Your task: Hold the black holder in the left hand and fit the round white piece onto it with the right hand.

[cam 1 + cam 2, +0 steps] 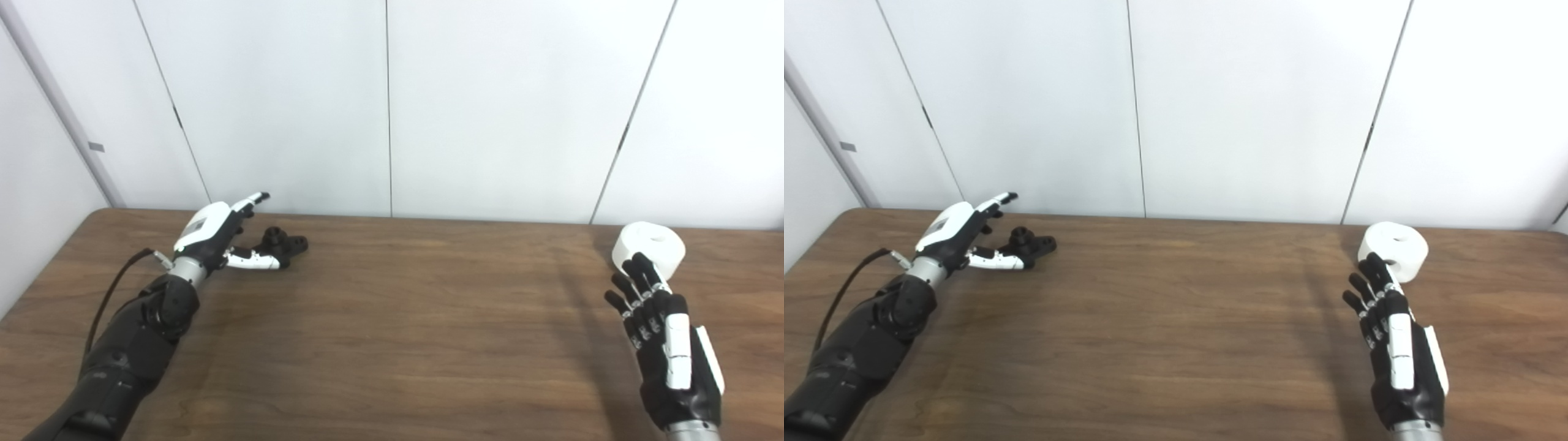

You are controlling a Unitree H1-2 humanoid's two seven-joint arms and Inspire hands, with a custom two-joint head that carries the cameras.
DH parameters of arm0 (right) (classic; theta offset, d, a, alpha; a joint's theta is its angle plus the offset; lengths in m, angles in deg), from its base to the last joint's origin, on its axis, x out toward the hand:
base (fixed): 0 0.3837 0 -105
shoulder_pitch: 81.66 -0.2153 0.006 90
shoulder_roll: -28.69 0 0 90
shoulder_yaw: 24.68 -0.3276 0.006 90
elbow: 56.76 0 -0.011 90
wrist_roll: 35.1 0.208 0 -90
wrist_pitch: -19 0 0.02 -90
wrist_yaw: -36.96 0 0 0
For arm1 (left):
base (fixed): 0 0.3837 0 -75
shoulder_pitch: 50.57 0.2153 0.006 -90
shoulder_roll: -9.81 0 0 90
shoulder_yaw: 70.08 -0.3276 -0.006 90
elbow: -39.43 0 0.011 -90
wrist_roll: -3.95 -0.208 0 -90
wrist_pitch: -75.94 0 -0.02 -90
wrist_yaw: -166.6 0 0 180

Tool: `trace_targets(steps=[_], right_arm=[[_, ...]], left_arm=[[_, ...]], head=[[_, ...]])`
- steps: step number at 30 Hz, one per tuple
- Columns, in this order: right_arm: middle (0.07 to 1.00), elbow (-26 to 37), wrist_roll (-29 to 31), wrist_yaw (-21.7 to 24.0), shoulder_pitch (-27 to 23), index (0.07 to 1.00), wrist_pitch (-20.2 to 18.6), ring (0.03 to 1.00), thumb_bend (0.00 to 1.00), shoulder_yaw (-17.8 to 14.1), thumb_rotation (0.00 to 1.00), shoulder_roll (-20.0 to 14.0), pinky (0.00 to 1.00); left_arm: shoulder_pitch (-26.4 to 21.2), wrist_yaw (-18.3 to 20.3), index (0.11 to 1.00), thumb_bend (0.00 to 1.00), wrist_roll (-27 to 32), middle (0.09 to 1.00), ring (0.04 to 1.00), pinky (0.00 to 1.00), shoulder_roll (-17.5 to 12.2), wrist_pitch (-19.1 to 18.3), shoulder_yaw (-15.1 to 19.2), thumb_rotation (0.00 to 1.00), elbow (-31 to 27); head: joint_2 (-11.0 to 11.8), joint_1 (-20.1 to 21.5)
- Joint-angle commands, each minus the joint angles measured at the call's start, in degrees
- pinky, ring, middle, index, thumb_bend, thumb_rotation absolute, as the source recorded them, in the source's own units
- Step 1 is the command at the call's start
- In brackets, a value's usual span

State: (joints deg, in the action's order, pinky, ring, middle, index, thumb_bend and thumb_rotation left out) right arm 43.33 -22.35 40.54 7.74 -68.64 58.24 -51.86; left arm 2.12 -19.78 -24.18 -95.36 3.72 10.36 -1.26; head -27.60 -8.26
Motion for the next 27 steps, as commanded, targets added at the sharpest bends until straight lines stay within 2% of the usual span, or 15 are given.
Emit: trace_targets(steps=[1,5,12,16,21,23,27], right_arm=[[0.934,0.39,0.60,0.88,-1.24,0.917,3.04,0.924,0.50,-0.26,0.93,-0.46,0.89],[0.943,0.53,0.40,0.96,-1.14,0.926,2.95,0.934,0.48,-0.24,0.94,-0.43,0.90],[0.940,1.50,0.21,0.82,-0.98,0.923,2.09,0.929,0.49,-0.14,0.95,-0.16,0.89],[0.934,2.39,0.20,0.46,-1.03,0.917,1.18,0.922,0.49,-0.15,0.94,0.09,0.88],[0.930,2.94,0.10,0.42,-0.97,0.913,0.93,0.919,0.47,-0.01,0.95,0.19,0.88],[0.935,3.15,-0.01,0.39,-0.92,0.917,0.71,0.925,0.47,0.02,0.95,0.14,0.88],[0.935,3.81,-0.01,0.19,-0.85,0.916,0.48,0.926,0.47,-0.05,0.96,0.23,0.89]], left_arm=[[-2.62,-2.15,0.973,1.00,1.46,0.948,0.863,0.72,-0.88,2.29,1.07,0.37,-0.30],[-2.83,-2.96,0.966,1.00,1.59,0.955,0.876,0.74,-1.02,2.67,1.25,0.40,1.02],[-2.18,-1.72,0.895,1.00,1.22,0.933,0.891,0.79,-2.01,0.31,1.13,0.34,-1.14],[-1.77,-0.53,0.860,1.00,-0.21,0.917,0.865,0.74,-3.06,-0.47,-0.02,0.35,-2.92],[-1.29,0.04,0.822,1.00,-2.25,0.895,0.896,0.82,-4.00,-0.69,-1.66,0.34,-4.28],[-1.12,0.20,0.785,1.00,-2.43,0.877,0.910,0.86,-4.02,-1.08,-1.93,0.30,-4.80],[-1.14,0.32,0.737,1.00,-3.21,0.856,0.911,0.87,-4.12,-1.11,-2.56,0.28,-5.10]], head=[[-0.05,-0.05],[-0.52,-0.08],[-1.36,0.35],[-1.60,0.10],[-2.05,0.19],[-2.05,0.19],[-2.64,0.17]])
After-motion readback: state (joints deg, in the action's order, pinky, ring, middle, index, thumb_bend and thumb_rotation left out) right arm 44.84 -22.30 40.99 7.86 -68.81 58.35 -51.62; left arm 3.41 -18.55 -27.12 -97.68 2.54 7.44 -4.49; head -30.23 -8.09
